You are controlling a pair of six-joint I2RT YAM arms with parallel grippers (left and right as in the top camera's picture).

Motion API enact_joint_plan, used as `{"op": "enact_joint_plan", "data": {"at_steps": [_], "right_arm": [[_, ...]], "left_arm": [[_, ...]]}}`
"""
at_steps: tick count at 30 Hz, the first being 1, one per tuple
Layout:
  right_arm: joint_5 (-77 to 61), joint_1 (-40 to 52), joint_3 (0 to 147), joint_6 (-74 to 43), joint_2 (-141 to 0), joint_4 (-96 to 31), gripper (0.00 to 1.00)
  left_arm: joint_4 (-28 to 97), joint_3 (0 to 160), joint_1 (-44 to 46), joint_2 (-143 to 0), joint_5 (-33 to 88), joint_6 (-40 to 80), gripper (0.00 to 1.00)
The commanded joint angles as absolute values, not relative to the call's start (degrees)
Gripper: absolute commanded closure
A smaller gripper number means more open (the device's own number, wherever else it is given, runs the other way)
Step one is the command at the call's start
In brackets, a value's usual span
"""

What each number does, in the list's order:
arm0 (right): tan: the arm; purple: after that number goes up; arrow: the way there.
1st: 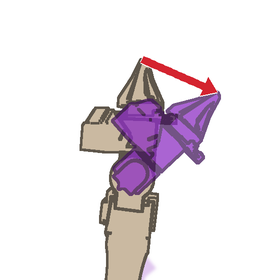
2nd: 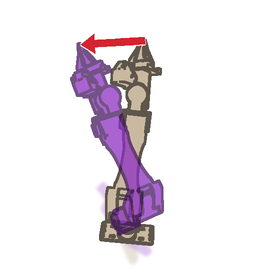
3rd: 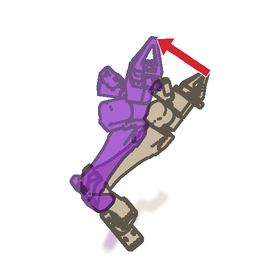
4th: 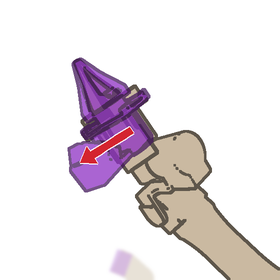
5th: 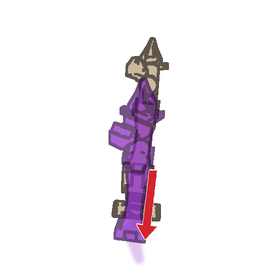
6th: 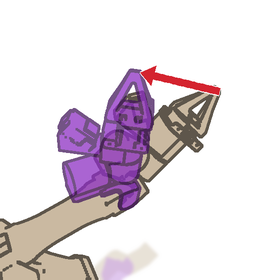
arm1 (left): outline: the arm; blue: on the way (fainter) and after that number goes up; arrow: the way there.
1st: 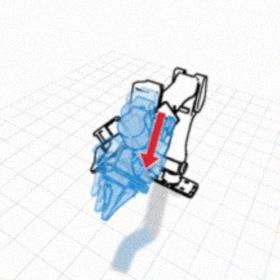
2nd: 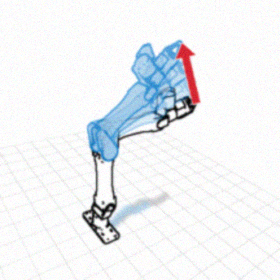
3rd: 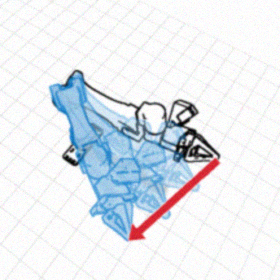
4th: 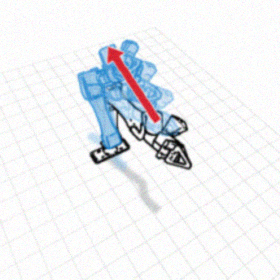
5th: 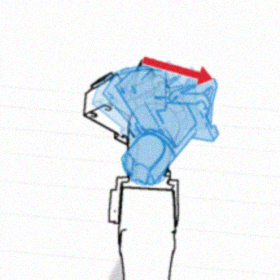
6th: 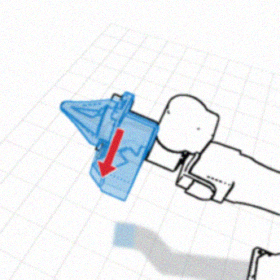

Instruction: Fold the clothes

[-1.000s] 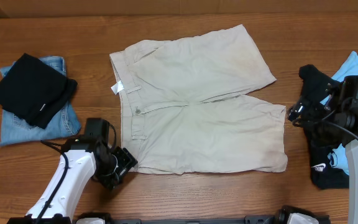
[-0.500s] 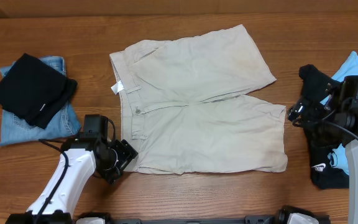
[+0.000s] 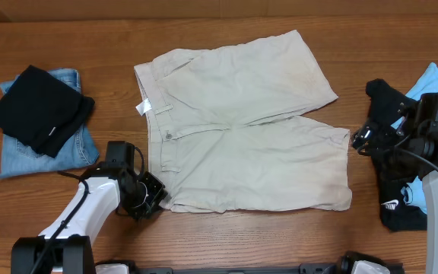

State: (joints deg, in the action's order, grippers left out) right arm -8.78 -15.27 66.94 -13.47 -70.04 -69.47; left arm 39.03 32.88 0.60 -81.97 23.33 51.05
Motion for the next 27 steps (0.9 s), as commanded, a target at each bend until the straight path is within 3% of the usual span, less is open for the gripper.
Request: {"op": "enact_joint_plan", "data": {"at_steps": [1, 4, 14, 27], "right_arm": [[-9.3, -15.1, 66.8, -13.5, -70.2, -69.3, 0.00], [-9.3, -15.1, 66.8, -13.5, -70.2, -69.3, 0.00], [-12.2, -15.1, 65.7, -17.9, -70.8, -76.6, 0.00], [-30.2, -15.1, 43.6, -21.5, -70.8, -75.0, 0.00]], "left_arm": [[38.5, 31.3, 0.4, -83.7, 22.0, 50.2, 0.86], [40.9, 32.4, -0.3, -83.2, 20.0, 48.9, 0.90], [53.2, 46.9, -9.0, -80.5, 12.3, 38.5, 0.87], [53.6, 49.1, -9.0, -80.6, 11.4, 37.2, 0.78]]}}
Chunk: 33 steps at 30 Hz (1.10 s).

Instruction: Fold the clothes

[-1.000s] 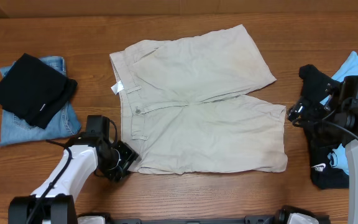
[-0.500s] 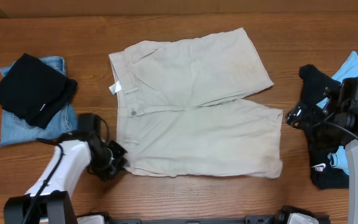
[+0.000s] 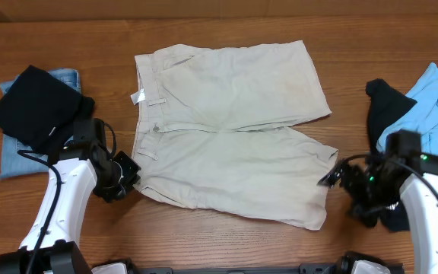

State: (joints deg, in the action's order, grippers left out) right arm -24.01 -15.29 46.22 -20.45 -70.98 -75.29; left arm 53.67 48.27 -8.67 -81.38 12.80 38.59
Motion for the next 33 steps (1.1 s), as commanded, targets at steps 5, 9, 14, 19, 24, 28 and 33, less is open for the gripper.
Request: {"op": "enact_joint_plan", "data": {"at_steps": [5, 9, 14, 19, 24, 28, 33], "right_arm": [[-33.2, -15.1, 38.2, -22.8, -70.8, -73.7, 0.00], [-33.2, -15.1, 32.7, -25.7, -70.8, -68.9, 0.00], [-33.6, -15.1, 27.6, -28.8, -70.8, -62.3, 0.00], [-33.3, -15.1, 24.6, -30.5, -70.8, -57.1, 0.06], [-33.1, -15.1, 22.6, -33.3, -70.8, -52.1, 0.32], [-33.1, -15.1, 21.6, -33.3, -70.8, -51.0, 0.84], [-33.1, -15.1, 21.6, -33.2, -70.8, -49.2, 0.96]], "left_arm": [[53.5, 49.1, -9.0, -80.6, 11.4, 37.2, 0.76], [53.6, 49.1, -9.0, -80.6, 11.4, 35.8, 0.76], [54.2, 49.1, -9.0, -80.6, 11.5, 35.7, 0.76], [54.2, 49.1, -9.0, -80.6, 11.5, 35.7, 0.76], [54.4, 49.1, -9.0, -80.6, 11.6, 35.7, 0.76], [54.7, 49.1, -9.0, -80.6, 11.6, 35.7, 0.76], [54.8, 49.1, -9.0, -80.6, 11.6, 35.7, 0.76]]}}
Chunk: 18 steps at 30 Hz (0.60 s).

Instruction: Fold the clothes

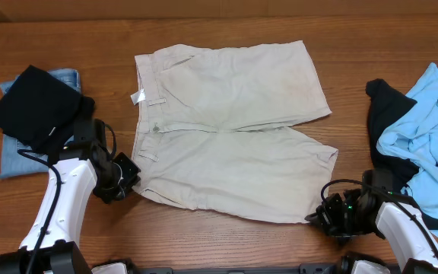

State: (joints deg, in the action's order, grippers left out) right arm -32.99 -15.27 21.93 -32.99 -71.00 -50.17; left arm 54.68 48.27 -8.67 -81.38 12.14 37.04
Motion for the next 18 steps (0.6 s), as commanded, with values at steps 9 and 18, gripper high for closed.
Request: {"op": "enact_joint_plan", "data": {"at_steps": [9, 18], "right_arm": [[-27.6, -15.1, 37.2, -29.6, -70.6, -53.1, 0.96], [-20.3, -15.1, 56.6, -27.8, -70.6, -62.4, 0.96]], "left_arm": [[61.5, 51.2, -9.0, -78.7, 7.6, 33.8, 0.92], [68.2, 51.2, -9.0, -65.9, 6.3, 33.9, 0.91]]}}
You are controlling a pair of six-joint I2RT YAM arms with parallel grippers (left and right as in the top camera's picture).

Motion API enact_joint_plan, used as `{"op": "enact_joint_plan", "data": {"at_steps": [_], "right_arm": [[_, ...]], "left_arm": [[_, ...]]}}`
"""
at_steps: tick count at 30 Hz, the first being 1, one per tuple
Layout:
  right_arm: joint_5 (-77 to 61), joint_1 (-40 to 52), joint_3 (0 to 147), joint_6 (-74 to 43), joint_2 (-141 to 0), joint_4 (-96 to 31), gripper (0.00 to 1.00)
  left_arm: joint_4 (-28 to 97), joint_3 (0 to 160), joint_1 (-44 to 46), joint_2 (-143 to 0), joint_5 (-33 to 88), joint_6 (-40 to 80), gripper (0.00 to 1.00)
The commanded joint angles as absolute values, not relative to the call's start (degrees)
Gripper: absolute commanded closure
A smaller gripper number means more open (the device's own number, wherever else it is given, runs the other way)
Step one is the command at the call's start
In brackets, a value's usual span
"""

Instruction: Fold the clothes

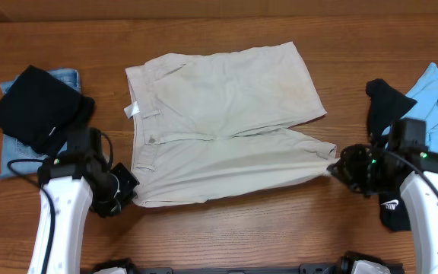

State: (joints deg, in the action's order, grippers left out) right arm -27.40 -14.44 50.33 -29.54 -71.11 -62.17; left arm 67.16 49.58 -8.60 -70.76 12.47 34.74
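Note:
Beige shorts (226, 99) lie in the middle of the table, waistband to the left and legs to the right. Their near edge runs taut and slanted between my two grippers, and the near leg looks narrow and drawn up. My left gripper (128, 192) is at the near corner of the waistband, apparently shut on it. My right gripper (334, 169) is at the near leg's hem corner, apparently shut on the cloth. The fingertips themselves are hard to see from above.
A folded black garment (36, 110) rests on folded blue jeans (17, 156) at the left. At the right lie a crumpled black garment (386, 106) and a light blue shirt. My right arm reaches over the black garment's near part.
My right gripper has moved from the near right hem corner farther back and to the right. The shorts' near edge now sits higher and tauter. My left gripper has shifted slightly nearer.
The shorts first lay flat, with my left gripper at the near waistband corner and my right beside the hem. Then the shorts sat shifted left and skewed, both grippers beside them. The right then reached the near hem corner. Now the near edge stretches between both grippers.

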Motion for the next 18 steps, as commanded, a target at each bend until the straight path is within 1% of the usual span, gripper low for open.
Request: {"op": "enact_joint_plan", "data": {"at_steps": [1, 3, 5, 6, 10, 13, 15, 18], "right_arm": [[-20.4, -15.1, 58.6, -27.1, -70.6, -62.7, 0.96], [-20.4, -15.0, 62.2, -26.1, -70.6, -62.7, 0.96], [-20.2, -15.0, 65.6, -25.0, -70.7, -62.1, 0.96], [-19.4, -15.0, 67.3, -25.0, -70.8, -61.8, 0.96], [-18.6, -14.9, 72.4, -25.0, -71.9, -59.1, 0.96], [-17.5, -13.3, 75.5, -23.5, -74.0, -56.6, 0.96], [-16.4, -11.7, 77.3, -23.5, -75.9, -56.2, 0.96], [-16.1, -9.5, 78.3, -23.5, -78.9, -57.0, 0.96]], "left_arm": [[68.3, 51.2, -9.0, -64.5, 5.5, 34.2, 0.90], [67.4, 51.2, -9.0, -62.3, 3.2, 35.2, 0.89], [64.9, 51.2, -9.0, -60.9, 1.5, 35.4, 0.84], [62.7, 51.2, -9.0, -60.6, 1.2, 35.4, 0.84], [53.0, 51.2, -9.0, -60.7, 1.1, 35.4, 0.87], [46.2, 51.2, -9.0, -60.7, 1.1, 37.3, 0.93], [43.3, 51.2, -9.0, -60.9, 1.1, 39.2, 0.95], [41.5, 51.2, -9.0, -61.4, 4.1, 39.4, 0.95]]}}
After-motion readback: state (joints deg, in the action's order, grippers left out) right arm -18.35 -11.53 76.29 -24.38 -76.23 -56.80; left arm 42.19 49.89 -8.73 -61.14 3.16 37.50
